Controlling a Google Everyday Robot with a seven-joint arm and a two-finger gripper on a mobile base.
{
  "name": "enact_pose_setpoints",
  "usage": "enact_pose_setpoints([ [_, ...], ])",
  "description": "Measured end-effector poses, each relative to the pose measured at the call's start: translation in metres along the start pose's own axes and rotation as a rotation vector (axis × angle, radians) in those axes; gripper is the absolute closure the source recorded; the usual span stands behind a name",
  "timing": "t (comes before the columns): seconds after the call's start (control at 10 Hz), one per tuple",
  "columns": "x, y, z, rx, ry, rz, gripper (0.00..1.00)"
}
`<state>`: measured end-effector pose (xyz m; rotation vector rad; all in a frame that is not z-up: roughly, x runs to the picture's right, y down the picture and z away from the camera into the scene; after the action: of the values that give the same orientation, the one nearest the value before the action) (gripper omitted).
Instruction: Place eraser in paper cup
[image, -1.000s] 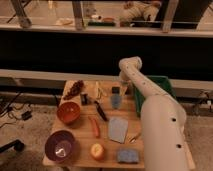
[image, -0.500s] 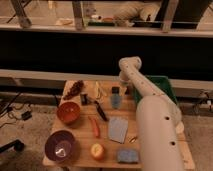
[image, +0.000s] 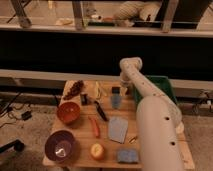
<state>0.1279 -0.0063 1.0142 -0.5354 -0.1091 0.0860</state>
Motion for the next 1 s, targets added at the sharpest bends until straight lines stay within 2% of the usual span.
enact_pose_setpoints([
  [1.0,0.0099,0.0091,0.0065,-0.034,-0.008,0.012,0.20],
])
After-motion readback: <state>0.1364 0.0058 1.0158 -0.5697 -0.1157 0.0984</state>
